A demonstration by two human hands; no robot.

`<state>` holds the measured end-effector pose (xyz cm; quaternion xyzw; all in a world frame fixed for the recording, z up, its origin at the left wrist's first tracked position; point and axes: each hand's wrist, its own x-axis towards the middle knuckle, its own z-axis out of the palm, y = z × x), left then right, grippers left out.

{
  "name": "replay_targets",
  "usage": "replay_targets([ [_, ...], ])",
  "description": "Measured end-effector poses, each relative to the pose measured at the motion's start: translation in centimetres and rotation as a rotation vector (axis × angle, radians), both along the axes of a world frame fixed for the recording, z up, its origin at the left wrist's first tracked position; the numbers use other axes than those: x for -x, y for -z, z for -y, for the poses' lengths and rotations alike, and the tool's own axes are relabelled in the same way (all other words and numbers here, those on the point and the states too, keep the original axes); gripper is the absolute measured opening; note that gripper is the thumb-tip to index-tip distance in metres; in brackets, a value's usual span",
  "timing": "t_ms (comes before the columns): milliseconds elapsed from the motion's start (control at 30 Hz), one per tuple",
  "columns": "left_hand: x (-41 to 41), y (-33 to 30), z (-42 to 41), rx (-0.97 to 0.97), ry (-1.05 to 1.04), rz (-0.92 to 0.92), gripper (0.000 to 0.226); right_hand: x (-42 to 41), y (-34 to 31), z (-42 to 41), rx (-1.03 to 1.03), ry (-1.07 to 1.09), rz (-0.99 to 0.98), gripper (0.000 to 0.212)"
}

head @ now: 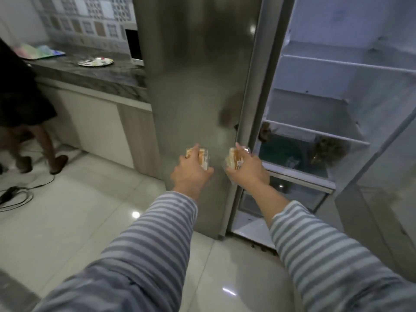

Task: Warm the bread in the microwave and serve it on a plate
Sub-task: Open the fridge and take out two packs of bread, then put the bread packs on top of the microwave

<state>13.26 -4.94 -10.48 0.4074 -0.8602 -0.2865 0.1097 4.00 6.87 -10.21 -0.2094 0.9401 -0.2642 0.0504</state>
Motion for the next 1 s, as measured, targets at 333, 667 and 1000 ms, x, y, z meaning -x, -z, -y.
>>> replay_targets([
  [333, -7.2, -0.6, 18.0, 0.068, -0.291, -0.006, 0.077, -4.1, -0.5, 19.9, 0.081, -0.312, 0.018, 0.075],
  [667, -11.9, -0.8, 38.9, 0.072, -0.397, 0.015, 0.082, -7.0, -0.6, 42.0, 0.115, -0.385, 0.002, 0.074],
  [1000, -10.3, -0.1, 55.0, 0.05, -0.438, 0.0, 0.081, -5.9, 0.6, 58.8, 0.08, -0.427, 0.023, 0.076],
])
